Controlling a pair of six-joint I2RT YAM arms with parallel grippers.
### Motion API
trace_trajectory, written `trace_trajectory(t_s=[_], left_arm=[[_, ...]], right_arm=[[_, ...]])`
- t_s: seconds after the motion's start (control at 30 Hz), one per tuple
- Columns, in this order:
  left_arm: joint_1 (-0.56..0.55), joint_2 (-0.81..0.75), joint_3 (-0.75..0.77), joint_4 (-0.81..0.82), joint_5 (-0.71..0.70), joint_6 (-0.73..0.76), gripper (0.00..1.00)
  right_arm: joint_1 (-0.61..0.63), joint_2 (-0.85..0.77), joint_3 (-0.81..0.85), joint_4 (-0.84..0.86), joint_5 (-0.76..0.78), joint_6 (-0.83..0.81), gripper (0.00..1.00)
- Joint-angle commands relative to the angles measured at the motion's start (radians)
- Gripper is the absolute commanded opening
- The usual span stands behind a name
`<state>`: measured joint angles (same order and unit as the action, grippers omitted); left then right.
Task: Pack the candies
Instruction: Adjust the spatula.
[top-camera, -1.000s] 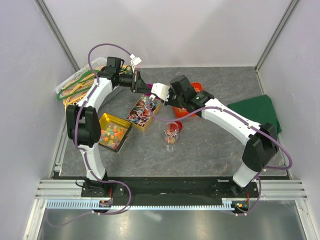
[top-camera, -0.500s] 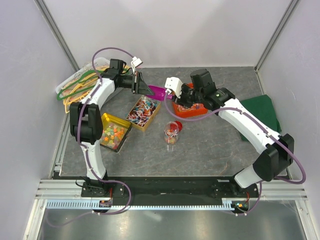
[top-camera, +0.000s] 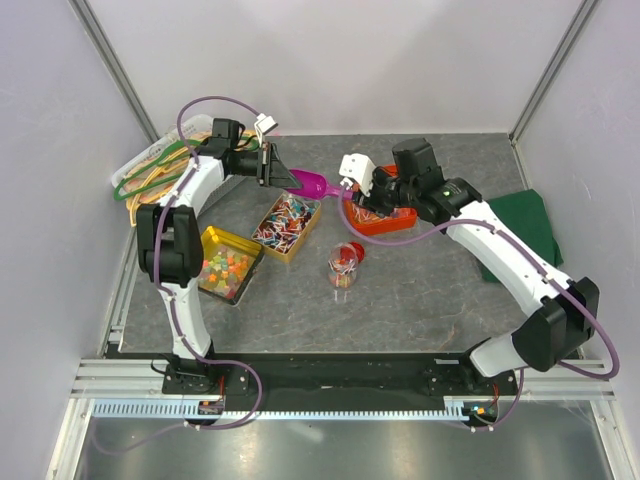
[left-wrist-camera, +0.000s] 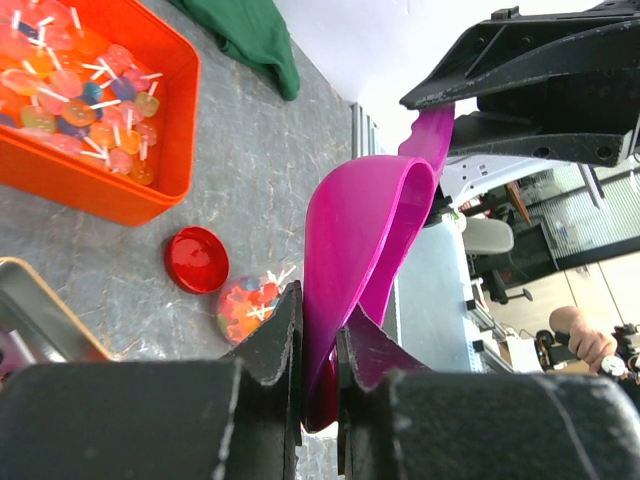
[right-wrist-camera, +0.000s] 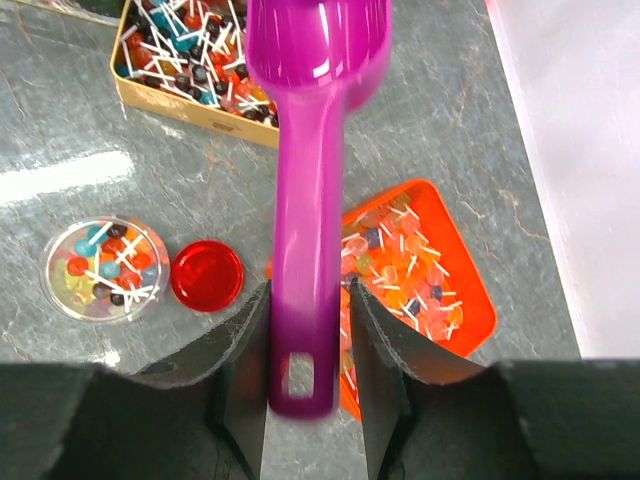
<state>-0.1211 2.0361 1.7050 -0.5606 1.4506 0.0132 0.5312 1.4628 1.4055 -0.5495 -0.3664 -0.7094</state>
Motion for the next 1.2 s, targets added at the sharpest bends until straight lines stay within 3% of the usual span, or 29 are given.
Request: trace_trajectory(t_s=[0.0,0.6,1.17], left_arm=[[0.011,0.018,0.042,0.011,0.134,-0.033,0.02],[0.001,0.018,0.035,0.018,0.197,-0.038,0.02],[-0.025,0.013,0.028,0.016,0.26,-0.032,0.02]], right_arm=[[-0.011,-0.038,-0.019,0.025,-0.002,-0.018,0.44],[-0.01,0.028,-0.069,0.166,-0.106,0.073,0.45],[-0.004,0.065,-0.122,0.261,-0.098,0.108,0.43]])
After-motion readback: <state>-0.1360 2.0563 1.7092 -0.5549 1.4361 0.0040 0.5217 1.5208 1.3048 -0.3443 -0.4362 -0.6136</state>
